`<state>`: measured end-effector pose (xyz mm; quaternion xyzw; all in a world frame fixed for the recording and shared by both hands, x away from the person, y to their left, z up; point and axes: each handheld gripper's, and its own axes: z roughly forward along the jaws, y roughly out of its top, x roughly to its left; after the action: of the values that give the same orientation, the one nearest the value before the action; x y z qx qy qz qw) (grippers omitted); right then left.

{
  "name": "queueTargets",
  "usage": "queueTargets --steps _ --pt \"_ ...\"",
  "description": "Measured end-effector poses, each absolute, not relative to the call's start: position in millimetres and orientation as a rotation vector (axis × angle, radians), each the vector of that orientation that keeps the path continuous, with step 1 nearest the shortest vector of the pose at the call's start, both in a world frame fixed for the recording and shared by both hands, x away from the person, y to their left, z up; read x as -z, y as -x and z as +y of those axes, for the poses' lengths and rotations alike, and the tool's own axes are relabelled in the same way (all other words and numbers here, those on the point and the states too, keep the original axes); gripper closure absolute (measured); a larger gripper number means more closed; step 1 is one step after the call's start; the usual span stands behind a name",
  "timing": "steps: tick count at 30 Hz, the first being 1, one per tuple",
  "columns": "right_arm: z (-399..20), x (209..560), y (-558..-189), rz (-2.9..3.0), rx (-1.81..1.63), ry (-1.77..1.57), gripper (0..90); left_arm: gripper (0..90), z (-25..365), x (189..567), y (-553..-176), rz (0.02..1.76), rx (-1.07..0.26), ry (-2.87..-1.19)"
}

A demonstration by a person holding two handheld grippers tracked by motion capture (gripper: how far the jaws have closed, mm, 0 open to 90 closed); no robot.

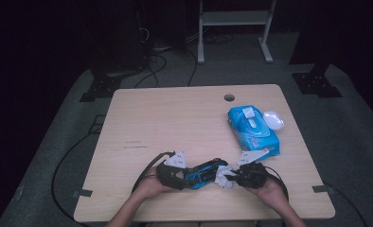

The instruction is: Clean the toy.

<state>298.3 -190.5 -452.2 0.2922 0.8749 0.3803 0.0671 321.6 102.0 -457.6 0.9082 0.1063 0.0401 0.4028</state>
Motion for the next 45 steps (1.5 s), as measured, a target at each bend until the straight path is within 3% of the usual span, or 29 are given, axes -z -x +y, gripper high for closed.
queueTargets --steps 3,6,13,20,27,34,41,45 --pt "-190.7 450.9 -298.9 2.642 -1.156 -0.885 84.3 61.5 100.8 453.2 -316.5 0.189 -0.265 -2.289" --pt "-188.4 440.8 -293.7 2.617 -1.239 -0.864 84.3 66.4 101.1 454.0 -316.3 0.185 -0.318 -2.285" --pt "-166.2 410.1 -296.8 2.520 -1.333 -0.797 84.3 66.4 99.3 459.5 -317.8 0.214 -0.275 -2.228" --pt "-112.0 418.3 -308.2 2.584 -1.295 -0.711 84.2 67.0 98.9 461.6 -318.1 0.199 -0.258 -2.227" --pt "-137.6 418.8 -314.3 2.492 -1.224 -0.816 84.2 67.6 100.2 462.5 -319.1 0.205 -0.238 -2.216" --pt "-110.3 419.6 -304.4 2.520 -1.283 -0.739 84.1 67.5 100.9 461.6 -319.1 0.257 -0.205 -2.219" --pt "-138.3 420.1 -312.8 2.463 -1.230 -0.854 84.1 68.4 100.2 462.8 -321.4 0.277 -0.192 -2.209" --pt "-126.4 421.5 -307.0 2.500 -1.324 -0.824 84.1 68.2 98.0 463.2 -320.2 0.275 -0.202 -2.211"
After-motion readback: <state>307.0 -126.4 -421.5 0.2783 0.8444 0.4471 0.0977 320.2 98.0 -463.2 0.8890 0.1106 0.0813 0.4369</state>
